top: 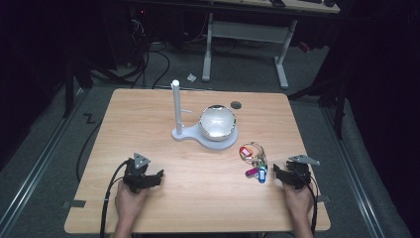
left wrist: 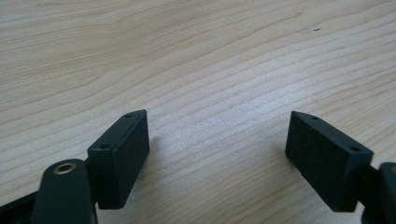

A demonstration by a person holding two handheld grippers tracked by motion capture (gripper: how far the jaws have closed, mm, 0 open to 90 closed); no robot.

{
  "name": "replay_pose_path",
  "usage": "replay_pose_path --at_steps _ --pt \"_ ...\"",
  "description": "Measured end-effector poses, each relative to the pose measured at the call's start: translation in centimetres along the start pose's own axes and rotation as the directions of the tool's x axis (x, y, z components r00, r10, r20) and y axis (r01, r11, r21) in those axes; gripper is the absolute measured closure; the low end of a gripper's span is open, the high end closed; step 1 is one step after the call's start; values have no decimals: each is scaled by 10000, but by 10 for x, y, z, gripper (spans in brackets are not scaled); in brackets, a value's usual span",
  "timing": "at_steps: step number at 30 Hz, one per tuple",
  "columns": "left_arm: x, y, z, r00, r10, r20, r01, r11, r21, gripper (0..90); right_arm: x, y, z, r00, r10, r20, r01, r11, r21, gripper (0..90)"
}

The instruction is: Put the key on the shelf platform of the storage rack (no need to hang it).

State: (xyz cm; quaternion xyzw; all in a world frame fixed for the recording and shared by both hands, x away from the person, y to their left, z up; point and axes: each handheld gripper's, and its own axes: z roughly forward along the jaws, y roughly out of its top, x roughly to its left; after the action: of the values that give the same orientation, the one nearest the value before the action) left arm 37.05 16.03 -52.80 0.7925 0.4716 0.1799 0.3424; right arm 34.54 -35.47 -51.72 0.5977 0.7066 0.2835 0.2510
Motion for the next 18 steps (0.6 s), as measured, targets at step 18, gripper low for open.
replay_pose_path --at_steps 18 --pt "0 0 0 10000 0 -1 0 10000 5 221 0 0 -1 9999 -73 -137 73 10000 24 424"
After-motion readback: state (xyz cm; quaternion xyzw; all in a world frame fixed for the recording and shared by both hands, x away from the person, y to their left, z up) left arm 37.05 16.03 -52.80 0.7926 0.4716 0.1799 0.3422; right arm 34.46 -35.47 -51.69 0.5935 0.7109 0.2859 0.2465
